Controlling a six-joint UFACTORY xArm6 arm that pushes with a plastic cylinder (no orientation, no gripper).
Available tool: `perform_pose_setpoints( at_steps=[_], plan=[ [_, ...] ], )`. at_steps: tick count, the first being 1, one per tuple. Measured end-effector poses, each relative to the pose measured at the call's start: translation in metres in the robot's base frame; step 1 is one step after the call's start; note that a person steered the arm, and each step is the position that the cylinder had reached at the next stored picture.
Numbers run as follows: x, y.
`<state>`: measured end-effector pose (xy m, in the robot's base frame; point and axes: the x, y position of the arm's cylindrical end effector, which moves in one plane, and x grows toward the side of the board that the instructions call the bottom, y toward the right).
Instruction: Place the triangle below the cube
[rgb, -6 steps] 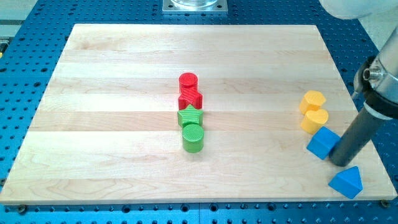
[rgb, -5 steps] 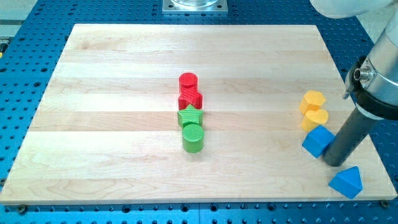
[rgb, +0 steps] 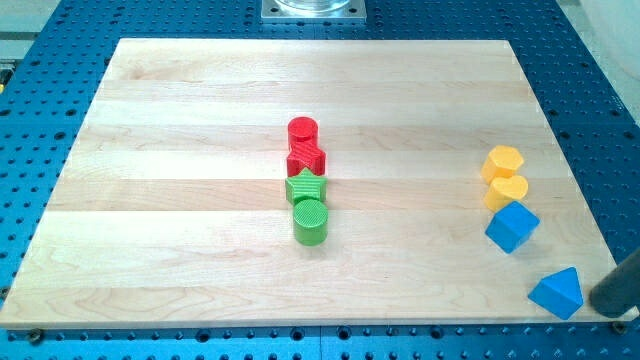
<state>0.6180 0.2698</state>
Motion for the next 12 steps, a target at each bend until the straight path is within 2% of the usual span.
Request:
perform_pose_setpoints(
  at_steps=[2,3,4,5,6,7,8,9,10,11,12],
  plan=[
    [0.000,-0.049],
    [-0.002,-0.049],
    [-0.037,-0.010],
    [-0.082,0.028],
    [-0.175,0.035],
    [-0.271,0.034],
    [-0.333,-0.003],
    [-0.307,-0.086],
    [-0.238,-0.123],
    [-0.172,-0.123],
    [-0.157,-0.123]
  ],
)
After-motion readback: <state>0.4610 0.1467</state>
